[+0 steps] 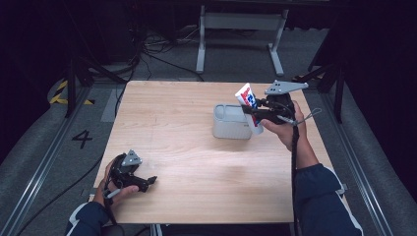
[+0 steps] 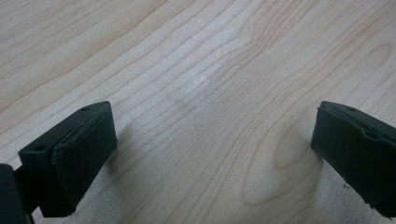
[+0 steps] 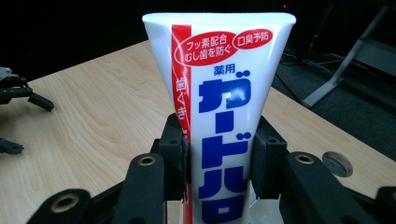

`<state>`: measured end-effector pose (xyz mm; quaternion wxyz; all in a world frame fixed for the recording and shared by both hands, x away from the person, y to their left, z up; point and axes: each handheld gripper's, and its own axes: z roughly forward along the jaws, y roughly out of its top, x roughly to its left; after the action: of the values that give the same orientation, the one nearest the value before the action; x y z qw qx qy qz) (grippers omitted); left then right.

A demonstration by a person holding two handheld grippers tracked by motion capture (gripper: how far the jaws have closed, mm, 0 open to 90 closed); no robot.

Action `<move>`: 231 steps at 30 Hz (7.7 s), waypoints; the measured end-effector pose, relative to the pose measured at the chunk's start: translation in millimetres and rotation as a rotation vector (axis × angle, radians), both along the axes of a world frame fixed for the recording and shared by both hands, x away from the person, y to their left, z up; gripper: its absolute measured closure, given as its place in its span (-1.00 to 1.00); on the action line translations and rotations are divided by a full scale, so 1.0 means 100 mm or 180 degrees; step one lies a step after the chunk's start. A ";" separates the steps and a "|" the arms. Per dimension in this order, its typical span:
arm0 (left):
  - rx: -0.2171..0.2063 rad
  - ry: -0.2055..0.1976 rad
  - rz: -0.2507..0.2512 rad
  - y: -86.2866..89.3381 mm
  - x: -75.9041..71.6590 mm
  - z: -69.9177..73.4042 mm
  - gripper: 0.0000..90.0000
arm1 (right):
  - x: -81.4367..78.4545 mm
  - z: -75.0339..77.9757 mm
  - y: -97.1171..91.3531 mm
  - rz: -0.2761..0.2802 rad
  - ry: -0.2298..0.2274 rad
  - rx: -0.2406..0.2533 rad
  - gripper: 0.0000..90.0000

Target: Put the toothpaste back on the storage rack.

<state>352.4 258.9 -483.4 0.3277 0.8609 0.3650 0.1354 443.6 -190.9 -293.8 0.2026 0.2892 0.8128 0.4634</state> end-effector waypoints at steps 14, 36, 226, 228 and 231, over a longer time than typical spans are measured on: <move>-0.0001 0.0001 0.0001 0.00 0.00 0.00 -0.99 | 0.18 0.00 0.18 -0.0006 -0.0020 0.0015 0.42; 0.0003 0.0011 -0.0005 0.00 0.00 0.00 -0.99 | 0.49 -0.05 0.30 -0.0098 -0.0013 -0.0020 0.42; 0.0003 0.0010 -0.0006 0.00 0.00 0.00 -0.99 | 0.11 -0.61 0.04 -0.0300 0.0050 -0.0720 -0.41; 0.0003 0.0009 -0.0007 0.00 0.00 0.00 -0.99 | 0.07 -0.60 0.01 -0.0313 0.0059 -0.0725 -0.40; 0.0001 0.0001 0.0000 0.00 0.00 0.00 -0.99 | 0.02 -0.60 -0.04 -0.0315 0.0050 -0.0734 -0.40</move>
<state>352.4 258.9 -483.4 0.3276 0.8609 0.3651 0.1353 445.5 -195.1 -354.1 0.2509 0.3073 0.8470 0.3539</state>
